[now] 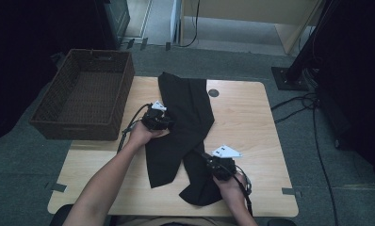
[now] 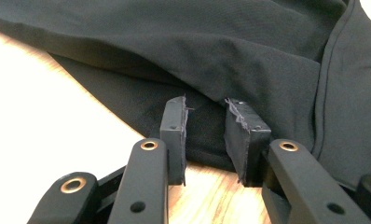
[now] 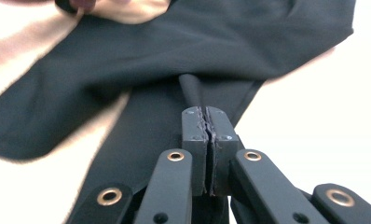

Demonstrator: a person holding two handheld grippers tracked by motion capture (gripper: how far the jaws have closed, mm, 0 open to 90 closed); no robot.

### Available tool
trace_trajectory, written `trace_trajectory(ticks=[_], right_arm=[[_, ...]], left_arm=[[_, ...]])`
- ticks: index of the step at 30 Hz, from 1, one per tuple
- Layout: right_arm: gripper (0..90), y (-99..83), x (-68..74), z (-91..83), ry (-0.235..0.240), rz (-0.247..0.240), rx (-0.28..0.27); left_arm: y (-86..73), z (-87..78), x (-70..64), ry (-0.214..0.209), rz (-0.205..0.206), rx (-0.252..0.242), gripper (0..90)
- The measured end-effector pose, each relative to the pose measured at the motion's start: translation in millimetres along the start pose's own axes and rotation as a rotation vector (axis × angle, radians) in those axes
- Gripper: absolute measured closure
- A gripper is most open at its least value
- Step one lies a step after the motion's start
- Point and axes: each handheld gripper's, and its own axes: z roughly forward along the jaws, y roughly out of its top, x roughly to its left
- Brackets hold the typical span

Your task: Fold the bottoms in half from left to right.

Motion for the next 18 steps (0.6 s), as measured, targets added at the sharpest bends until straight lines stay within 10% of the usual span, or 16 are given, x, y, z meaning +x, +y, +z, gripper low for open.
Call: trace_trajectory(ticks=[5,18], right_arm=[[79.9,6.7,-15.1,-10.1,-0.083,0.016,-0.032],[56.8,13.2,17.5,35.1,0.055,-0.014,-0.009]], left_arm=[[0.2,0.5,0.0,0.006,-0.017,-0.003,69.2],[3.0,2.6,3.0,0.009,-0.021,-0.005,69.1]])
